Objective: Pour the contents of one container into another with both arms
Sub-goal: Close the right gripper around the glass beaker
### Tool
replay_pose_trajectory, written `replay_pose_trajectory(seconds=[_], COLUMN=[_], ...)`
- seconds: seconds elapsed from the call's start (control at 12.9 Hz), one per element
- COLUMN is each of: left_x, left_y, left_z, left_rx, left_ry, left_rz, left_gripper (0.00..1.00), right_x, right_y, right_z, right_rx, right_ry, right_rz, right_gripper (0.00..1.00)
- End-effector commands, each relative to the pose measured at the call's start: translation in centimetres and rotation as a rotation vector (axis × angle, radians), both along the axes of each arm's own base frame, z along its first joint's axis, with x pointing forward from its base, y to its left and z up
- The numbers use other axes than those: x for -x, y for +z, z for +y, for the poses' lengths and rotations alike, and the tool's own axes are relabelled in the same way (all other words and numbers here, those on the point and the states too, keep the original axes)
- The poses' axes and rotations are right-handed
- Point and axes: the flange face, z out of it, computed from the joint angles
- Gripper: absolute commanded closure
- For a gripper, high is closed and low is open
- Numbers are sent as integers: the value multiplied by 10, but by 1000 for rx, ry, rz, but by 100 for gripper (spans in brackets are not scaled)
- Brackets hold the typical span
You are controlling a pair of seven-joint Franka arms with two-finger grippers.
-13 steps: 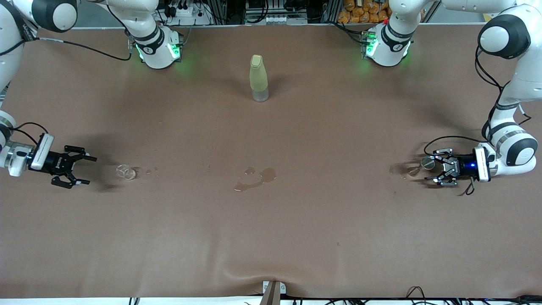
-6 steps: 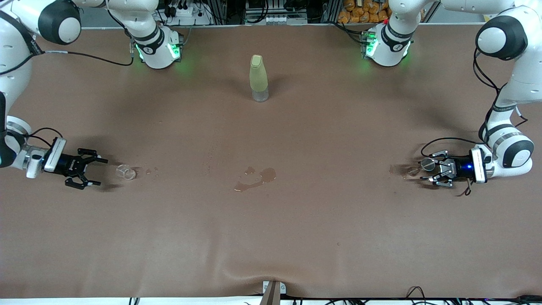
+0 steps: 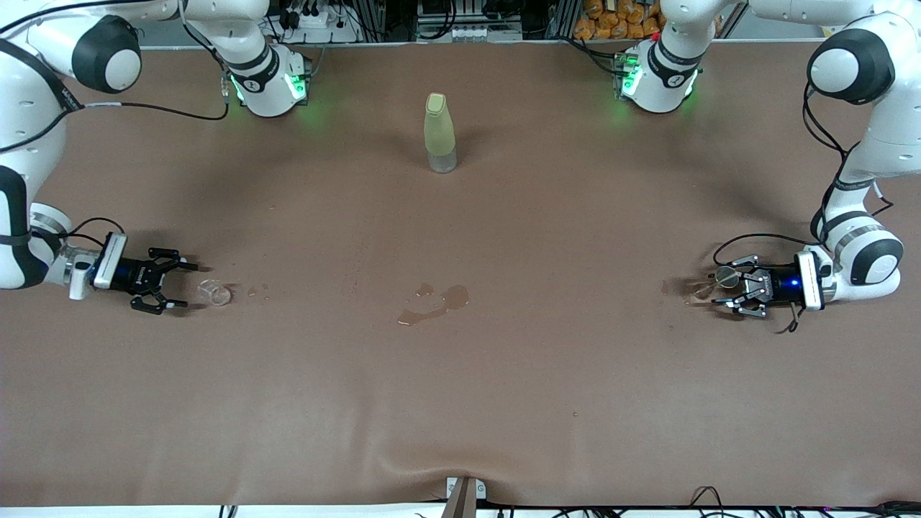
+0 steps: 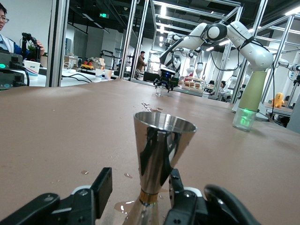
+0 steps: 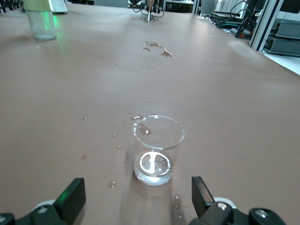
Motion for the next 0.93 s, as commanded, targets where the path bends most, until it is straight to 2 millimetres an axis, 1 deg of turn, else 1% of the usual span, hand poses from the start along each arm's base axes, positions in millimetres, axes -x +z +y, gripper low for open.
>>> replay_pose_trajectory(seconds=[0.0, 0.39, 0.54, 0.7, 0.86], left_x=[-4, -3, -4, -4, -4], left_y=[-4, -4, -1, 1, 0], left_z=[0, 1, 2, 3, 2], left_rx=[7, 0, -4, -5, -5], left_ry=[16, 8, 6, 7, 6], left_rz=[-27, -26, -34, -39, -37], left_gripper=[46, 65, 71, 80, 96], right_x=[14, 21, 20, 21, 20], right_y=[-23, -42, -40, -42, -44], right_z=[-7, -1, -5, -7, -7], right_rx=[-51, -119, -125, -127, -134], right_ry=[57, 28, 14, 0, -20], right_rz=[-179, -212, -248, -253, -262], right_gripper=[0, 0, 0, 0, 0])
